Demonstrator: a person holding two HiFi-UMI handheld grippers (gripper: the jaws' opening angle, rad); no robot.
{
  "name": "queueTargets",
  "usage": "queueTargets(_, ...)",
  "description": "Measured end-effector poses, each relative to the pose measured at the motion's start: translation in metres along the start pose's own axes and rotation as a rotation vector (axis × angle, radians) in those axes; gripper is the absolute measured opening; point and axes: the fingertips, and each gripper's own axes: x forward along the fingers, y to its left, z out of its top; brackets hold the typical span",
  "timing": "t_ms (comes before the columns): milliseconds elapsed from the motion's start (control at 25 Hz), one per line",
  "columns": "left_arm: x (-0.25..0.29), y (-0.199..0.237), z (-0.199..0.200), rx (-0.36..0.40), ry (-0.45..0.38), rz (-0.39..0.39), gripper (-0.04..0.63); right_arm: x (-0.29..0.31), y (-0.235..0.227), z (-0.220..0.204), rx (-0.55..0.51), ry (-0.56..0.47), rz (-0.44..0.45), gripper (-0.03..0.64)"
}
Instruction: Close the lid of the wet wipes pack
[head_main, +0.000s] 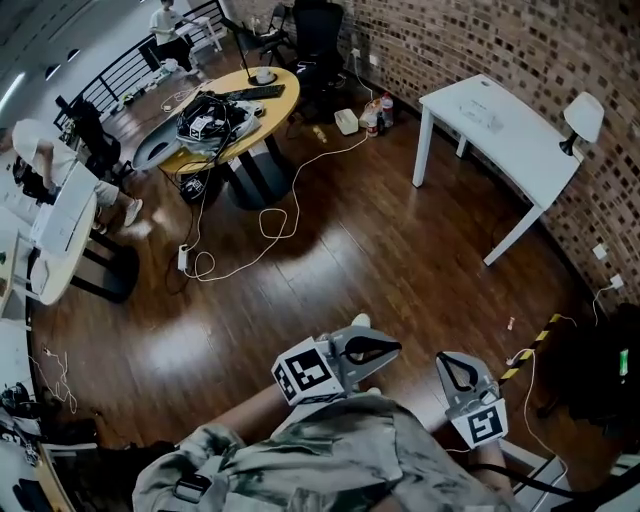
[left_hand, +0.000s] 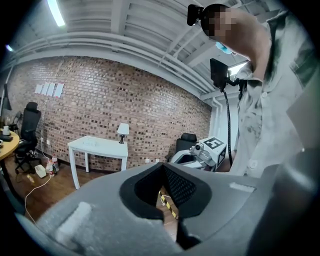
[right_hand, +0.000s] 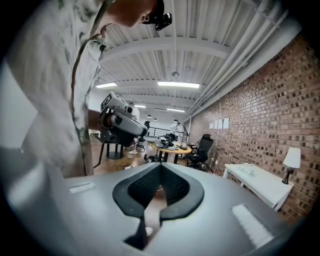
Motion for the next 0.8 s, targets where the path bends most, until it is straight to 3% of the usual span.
queueTargets(200, 0.019, 0.054, 0.013, 0.001, -0.025, -0.037, 0.000, 0.027, -0.048, 0.004, 0.001, 0.012, -0.060, 0.006)
queueTargets(520, 0.049, 0.174, 0.052, 0.033, -0.034, -0.151, 0.000, 0.105, -0.143, 0.017, -0.010, 0.118, -0.166, 0.006)
queueTargets(800, 0.074, 0.255, 0.071, 0.064, -0.032, -0.214, 0.000, 0.158, -0.212, 0.025, -0.024, 0.094, -0.256, 0.006)
